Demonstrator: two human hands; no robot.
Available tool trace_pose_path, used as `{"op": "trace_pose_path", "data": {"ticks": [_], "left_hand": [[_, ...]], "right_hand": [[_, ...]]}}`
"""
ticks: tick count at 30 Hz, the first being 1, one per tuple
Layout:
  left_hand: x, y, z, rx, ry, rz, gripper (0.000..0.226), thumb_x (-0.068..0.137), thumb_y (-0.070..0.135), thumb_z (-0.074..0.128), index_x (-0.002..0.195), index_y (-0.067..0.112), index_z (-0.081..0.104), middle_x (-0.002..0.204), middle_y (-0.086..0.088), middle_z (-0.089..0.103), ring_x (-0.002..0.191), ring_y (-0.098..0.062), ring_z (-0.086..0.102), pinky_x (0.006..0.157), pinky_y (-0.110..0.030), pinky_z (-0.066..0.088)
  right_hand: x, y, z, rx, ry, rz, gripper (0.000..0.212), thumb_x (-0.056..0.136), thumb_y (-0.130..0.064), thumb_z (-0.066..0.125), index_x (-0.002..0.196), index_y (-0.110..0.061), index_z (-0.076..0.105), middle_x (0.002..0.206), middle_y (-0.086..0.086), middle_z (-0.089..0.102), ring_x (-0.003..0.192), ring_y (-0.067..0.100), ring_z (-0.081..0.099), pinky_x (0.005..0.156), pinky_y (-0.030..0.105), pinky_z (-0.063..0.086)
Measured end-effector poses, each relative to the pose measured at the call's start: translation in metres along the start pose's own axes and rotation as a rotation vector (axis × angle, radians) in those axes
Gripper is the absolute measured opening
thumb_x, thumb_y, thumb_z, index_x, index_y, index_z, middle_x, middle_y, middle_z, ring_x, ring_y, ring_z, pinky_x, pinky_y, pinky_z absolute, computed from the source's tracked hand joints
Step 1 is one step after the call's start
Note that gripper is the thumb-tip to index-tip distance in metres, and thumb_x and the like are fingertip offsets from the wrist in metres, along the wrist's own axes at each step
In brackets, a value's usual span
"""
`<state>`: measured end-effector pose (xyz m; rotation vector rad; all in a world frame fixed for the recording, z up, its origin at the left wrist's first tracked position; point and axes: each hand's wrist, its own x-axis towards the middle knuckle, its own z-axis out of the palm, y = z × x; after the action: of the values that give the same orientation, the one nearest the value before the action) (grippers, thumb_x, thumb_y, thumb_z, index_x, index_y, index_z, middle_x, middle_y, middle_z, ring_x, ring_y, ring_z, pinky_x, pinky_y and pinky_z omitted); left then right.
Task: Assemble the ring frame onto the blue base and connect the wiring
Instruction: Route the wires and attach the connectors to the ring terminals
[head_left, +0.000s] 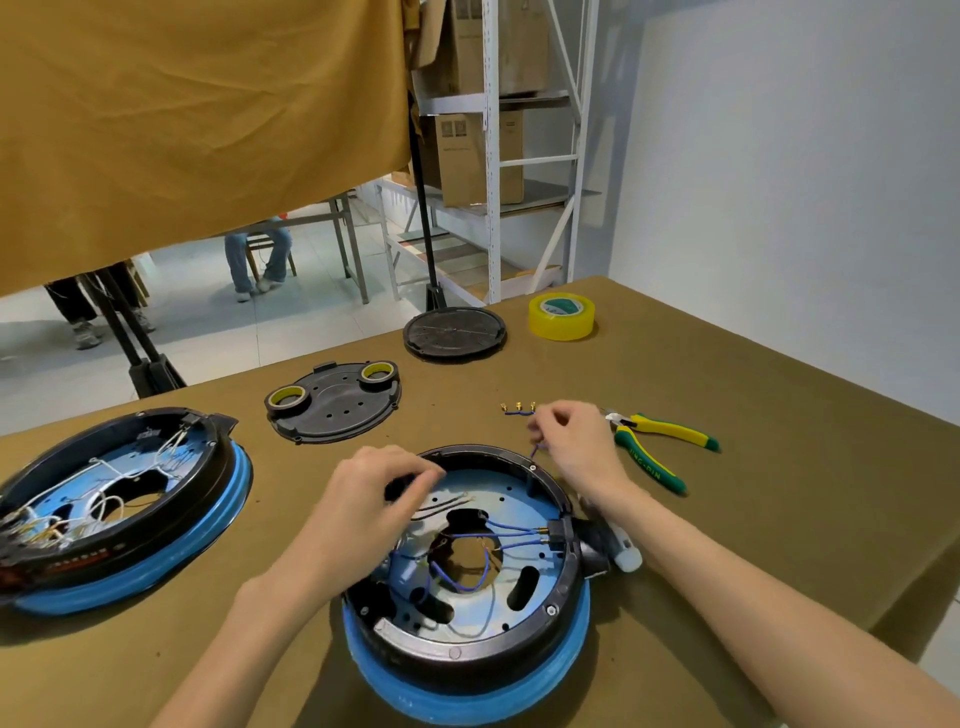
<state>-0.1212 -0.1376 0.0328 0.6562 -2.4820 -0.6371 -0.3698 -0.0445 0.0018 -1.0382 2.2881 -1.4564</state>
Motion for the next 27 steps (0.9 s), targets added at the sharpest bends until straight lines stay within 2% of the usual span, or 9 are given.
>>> {"op": "trace_pose_path", "data": {"ticks": [3, 6, 8, 11, 14, 19, 22, 24, 27], "left_hand": [[-0.003, -0.015, -0.001, -0.019, 0.040, -0.121, 0.030, 0.101, 0.025, 0.061, 0.131, 0.031, 0.065, 0.126, 0.019, 0.061, 0.122, -0.003, 0.051, 0.107, -0.031, 0.041], [-0.006, -0.023, 0.003, -0.102, 0.010, -0.181, 0.036, 0.102, 0.025, 0.060, 0.138, 0.030, 0.060, 0.134, 0.017, 0.058, 0.125, -0.001, 0.052, 0.107, -0.026, 0.040], [-0.008, -0.026, 0.008, -0.199, 0.011, -0.212, 0.035, 0.104, 0.022, 0.059, 0.138, 0.030, 0.059, 0.132, 0.017, 0.061, 0.122, 0.001, 0.055, 0.104, -0.024, 0.044], [-0.011, -0.029, 0.013, -0.305, 0.049, -0.249, 0.032, 0.105, 0.018, 0.057, 0.133, 0.032, 0.061, 0.127, 0.019, 0.065, 0.117, 0.003, 0.060, 0.102, -0.025, 0.050], [-0.012, -0.030, 0.014, -0.345, 0.100, -0.251, 0.030, 0.103, 0.018, 0.059, 0.129, 0.033, 0.064, 0.122, 0.021, 0.067, 0.111, 0.010, 0.061, 0.098, -0.022, 0.052], [-0.011, -0.028, 0.013, -0.303, 0.099, -0.238, 0.027, 0.103, 0.026, 0.059, 0.129, 0.030, 0.065, 0.121, 0.020, 0.066, 0.112, 0.007, 0.060, 0.099, -0.024, 0.051], [-0.009, -0.019, 0.006, -0.294, 0.218, -0.183, 0.025, 0.103, 0.029, 0.059, 0.127, 0.030, 0.066, 0.118, 0.020, 0.067, 0.111, 0.008, 0.059, 0.094, -0.017, 0.047], [-0.007, -0.008, -0.001, -0.444, 0.286, -0.183, 0.024, 0.102, 0.029, 0.061, 0.124, 0.028, 0.069, 0.107, 0.015, 0.075, 0.104, 0.003, 0.067, 0.086, -0.014, 0.050], [-0.006, 0.008, -0.009, -0.654, 0.266, -0.182, 0.018, 0.100, 0.026, 0.065, 0.115, 0.025, 0.074, 0.096, 0.010, 0.080, 0.096, 0.000, 0.072, 0.080, -0.007, 0.050]], "right_hand": [[0.023, 0.001, -0.001, -0.393, -0.069, 0.003, 0.021, 0.097, -0.030, 0.062, 0.089, -0.017, 0.076, 0.083, 0.003, 0.074, 0.079, 0.020, 0.068, 0.073, 0.033, 0.054], [0.031, 0.001, 0.008, -0.687, -0.197, 0.009, 0.024, 0.090, -0.041, 0.069, 0.098, -0.019, 0.074, 0.097, 0.003, 0.074, 0.094, 0.025, 0.069, 0.084, 0.037, 0.057], [0.034, 0.001, 0.014, -0.743, -0.199, 0.001, 0.021, 0.092, -0.035, 0.068, 0.101, -0.017, 0.074, 0.102, 0.006, 0.075, 0.098, 0.028, 0.069, 0.088, 0.041, 0.057], [0.037, 0.004, 0.017, -0.684, -0.194, 0.055, 0.016, 0.097, -0.019, 0.061, 0.106, -0.011, 0.071, 0.108, 0.013, 0.073, 0.103, 0.033, 0.068, 0.092, 0.043, 0.056], [0.032, 0.001, 0.011, -0.551, -0.176, 0.056, 0.013, 0.099, -0.016, 0.058, 0.096, -0.011, 0.070, 0.101, 0.012, 0.073, 0.096, 0.031, 0.068, 0.088, 0.043, 0.057], [0.000, -0.028, -0.012, -0.279, -0.102, -0.133, 0.009, 0.099, -0.020, 0.061, 0.091, -0.019, 0.065, 0.085, -0.002, 0.069, 0.081, 0.017, 0.064, 0.074, 0.032, 0.051], [-0.033, -0.049, -0.021, -0.123, -0.194, -0.308, 0.009, 0.099, -0.021, 0.063, 0.091, -0.024, 0.064, 0.083, -0.007, 0.068, 0.074, 0.006, 0.060, 0.067, 0.018, 0.047], [-0.054, -0.057, -0.022, -0.082, -0.286, -0.385, 0.008, 0.100, -0.022, 0.064, 0.092, -0.025, 0.064, 0.081, -0.009, 0.066, 0.071, 0.005, 0.057, 0.065, 0.017, 0.045], [-0.075, -0.065, -0.021, -0.115, -0.374, -0.497, 0.007, 0.101, -0.021, 0.062, 0.094, -0.024, 0.062, 0.077, -0.010, 0.062, 0.067, 0.006, 0.053, 0.062, 0.017, 0.041]]}}
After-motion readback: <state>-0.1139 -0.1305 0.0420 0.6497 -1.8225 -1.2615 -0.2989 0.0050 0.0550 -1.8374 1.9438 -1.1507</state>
